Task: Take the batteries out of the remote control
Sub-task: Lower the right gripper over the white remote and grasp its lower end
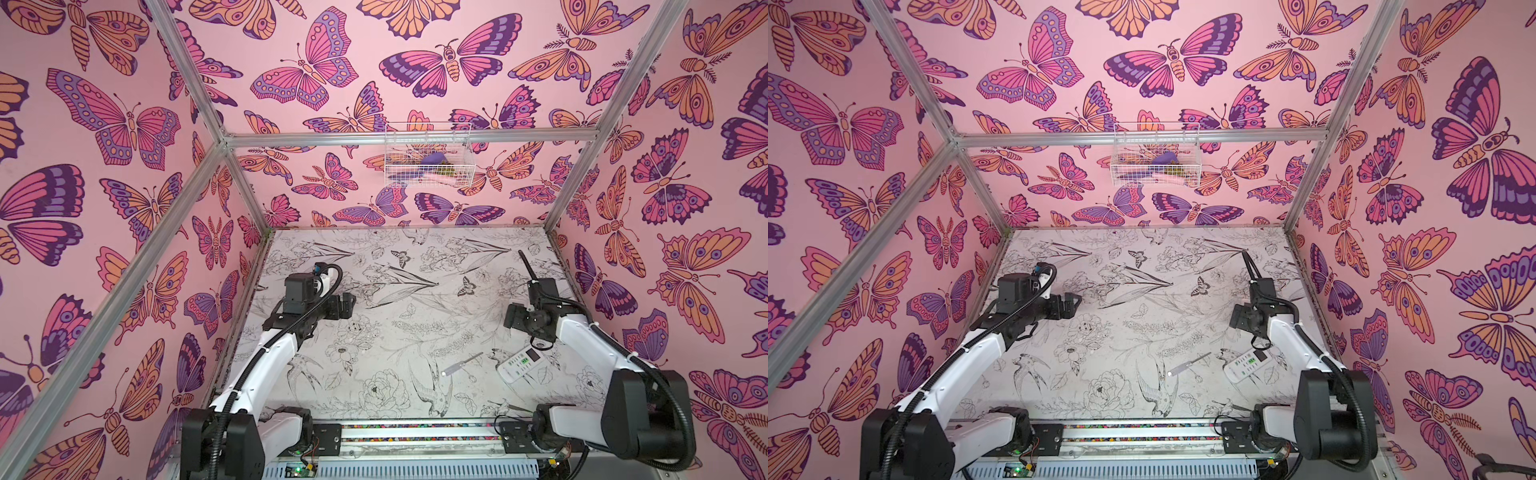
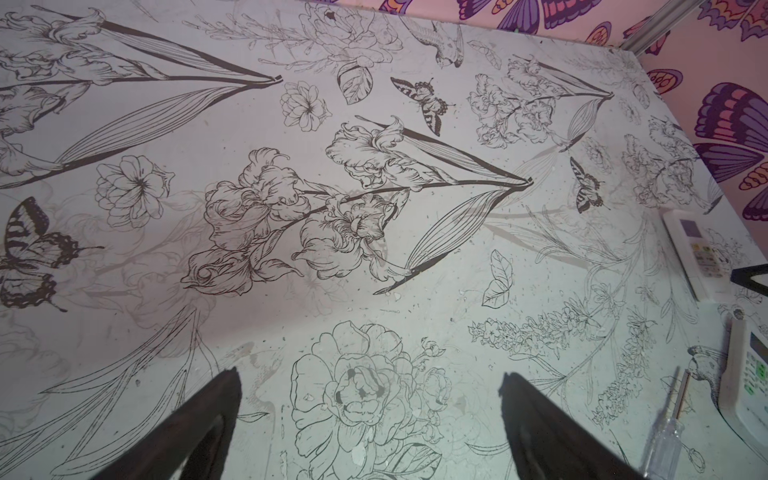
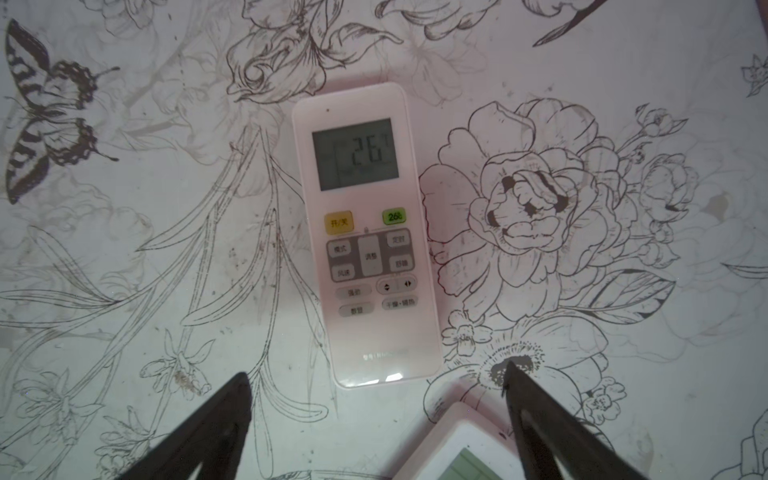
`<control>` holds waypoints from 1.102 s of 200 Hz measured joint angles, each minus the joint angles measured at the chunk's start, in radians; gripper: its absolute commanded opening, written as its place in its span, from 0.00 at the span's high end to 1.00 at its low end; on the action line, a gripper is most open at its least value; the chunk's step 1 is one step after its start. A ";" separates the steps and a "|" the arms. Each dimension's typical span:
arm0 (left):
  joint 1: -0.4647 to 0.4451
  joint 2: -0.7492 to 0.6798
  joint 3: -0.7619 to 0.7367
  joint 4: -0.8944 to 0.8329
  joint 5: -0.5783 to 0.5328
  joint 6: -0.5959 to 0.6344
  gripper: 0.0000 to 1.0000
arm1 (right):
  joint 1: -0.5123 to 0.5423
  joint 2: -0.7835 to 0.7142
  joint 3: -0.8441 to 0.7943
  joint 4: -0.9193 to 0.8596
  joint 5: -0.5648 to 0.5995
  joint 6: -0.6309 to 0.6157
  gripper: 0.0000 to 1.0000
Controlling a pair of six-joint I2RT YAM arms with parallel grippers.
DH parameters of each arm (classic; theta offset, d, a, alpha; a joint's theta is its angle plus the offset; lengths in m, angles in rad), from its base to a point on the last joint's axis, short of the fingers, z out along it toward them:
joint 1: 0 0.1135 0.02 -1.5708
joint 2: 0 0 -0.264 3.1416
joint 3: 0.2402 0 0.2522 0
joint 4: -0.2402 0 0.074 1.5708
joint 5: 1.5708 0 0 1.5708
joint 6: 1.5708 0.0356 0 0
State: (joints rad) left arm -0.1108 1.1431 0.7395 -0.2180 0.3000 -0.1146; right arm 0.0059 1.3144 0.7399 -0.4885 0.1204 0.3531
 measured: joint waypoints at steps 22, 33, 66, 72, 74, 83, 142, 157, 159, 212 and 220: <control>-0.010 0.000 0.000 0.006 0.003 0.000 0.01 | -0.007 0.041 0.014 0.002 -0.002 -0.019 0.11; -0.010 0.000 0.000 0.006 0.003 -0.001 0.01 | -0.012 0.063 0.021 0.002 -0.001 -0.026 0.13; -0.013 -0.005 0.000 0.008 0.004 -0.002 0.01 | -0.019 0.105 0.027 0.021 -0.005 -0.042 0.14; -0.013 -0.006 0.000 0.008 0.005 -0.002 0.01 | -0.019 0.113 0.030 0.023 -0.006 -0.044 0.14; -0.013 -0.006 0.000 0.008 0.005 -0.003 0.01 | -0.019 0.115 0.031 0.024 -0.006 -0.044 0.14; -0.013 -0.008 0.000 0.008 0.008 -0.003 0.01 | -0.020 0.130 0.039 0.030 -0.008 -0.047 0.15; -0.015 -0.025 -0.020 0.012 0.021 -0.003 0.01 | -0.033 0.174 0.055 0.055 -0.010 -0.068 0.23; -0.019 -0.029 -0.023 0.016 0.024 -0.003 0.01 | -0.033 0.175 0.055 0.055 -0.010 -0.071 0.25; -0.020 -0.029 -0.024 0.017 0.024 -0.003 0.01 | -0.033 0.175 0.055 0.055 -0.010 -0.071 0.25; -0.026 -0.043 -0.040 0.030 0.050 -0.003 0.01 | -0.033 0.230 0.068 0.055 -0.021 -0.092 0.30; -0.026 -0.045 -0.041 0.032 0.052 -0.003 0.01 | -0.033 0.241 0.073 0.054 -0.025 -0.093 0.31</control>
State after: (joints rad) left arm -0.1364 1.0985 0.6987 -0.1856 0.3519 -0.1173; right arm -0.0269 1.5555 0.8131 -0.4343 0.0952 0.2596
